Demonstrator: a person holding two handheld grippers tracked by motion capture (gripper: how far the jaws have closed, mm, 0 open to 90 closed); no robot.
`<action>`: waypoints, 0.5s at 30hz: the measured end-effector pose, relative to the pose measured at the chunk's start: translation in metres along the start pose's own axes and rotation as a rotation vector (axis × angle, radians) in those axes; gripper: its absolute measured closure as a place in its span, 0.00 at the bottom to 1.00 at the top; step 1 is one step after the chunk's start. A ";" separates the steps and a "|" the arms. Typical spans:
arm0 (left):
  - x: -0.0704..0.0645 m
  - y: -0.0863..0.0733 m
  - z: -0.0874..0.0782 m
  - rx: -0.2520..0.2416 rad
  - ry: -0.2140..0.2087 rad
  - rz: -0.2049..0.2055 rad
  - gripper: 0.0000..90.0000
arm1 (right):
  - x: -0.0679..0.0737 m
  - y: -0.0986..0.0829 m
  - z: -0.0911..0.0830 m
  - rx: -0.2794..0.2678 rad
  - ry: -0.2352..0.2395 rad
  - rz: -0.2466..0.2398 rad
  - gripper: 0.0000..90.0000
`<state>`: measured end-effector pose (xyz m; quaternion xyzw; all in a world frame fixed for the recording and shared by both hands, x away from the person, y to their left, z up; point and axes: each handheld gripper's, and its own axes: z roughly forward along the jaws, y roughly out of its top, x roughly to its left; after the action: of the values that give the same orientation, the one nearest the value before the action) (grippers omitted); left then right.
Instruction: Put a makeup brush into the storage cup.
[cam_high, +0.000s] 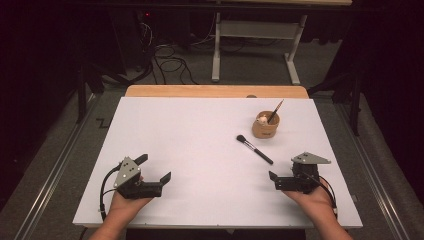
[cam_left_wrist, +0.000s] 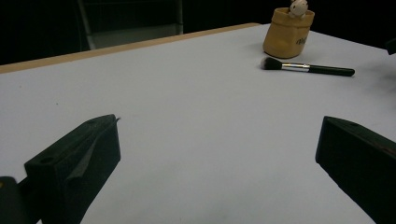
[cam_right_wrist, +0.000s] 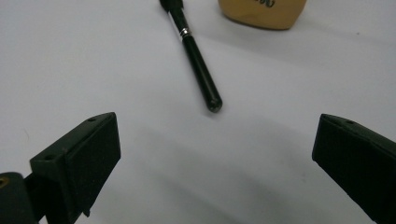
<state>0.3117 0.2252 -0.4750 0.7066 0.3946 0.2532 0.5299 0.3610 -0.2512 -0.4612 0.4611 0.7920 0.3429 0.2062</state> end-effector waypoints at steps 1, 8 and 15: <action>0.000 0.000 0.000 0.004 -0.001 -0.001 0.01 | 0.001 0.000 0.001 0.013 0.005 -0.006 0.02; 0.001 0.000 -0.001 0.005 -0.005 0.001 0.01 | 0.007 0.003 0.007 0.090 0.023 -0.022 0.04; 0.001 0.000 -0.001 0.003 -0.009 0.005 0.01 | 0.007 0.008 0.006 0.143 0.027 -0.033 0.06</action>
<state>0.3115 0.2260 -0.4750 0.7096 0.3908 0.2506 0.5301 0.3661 -0.2406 -0.4597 0.4571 0.8245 0.2882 0.1679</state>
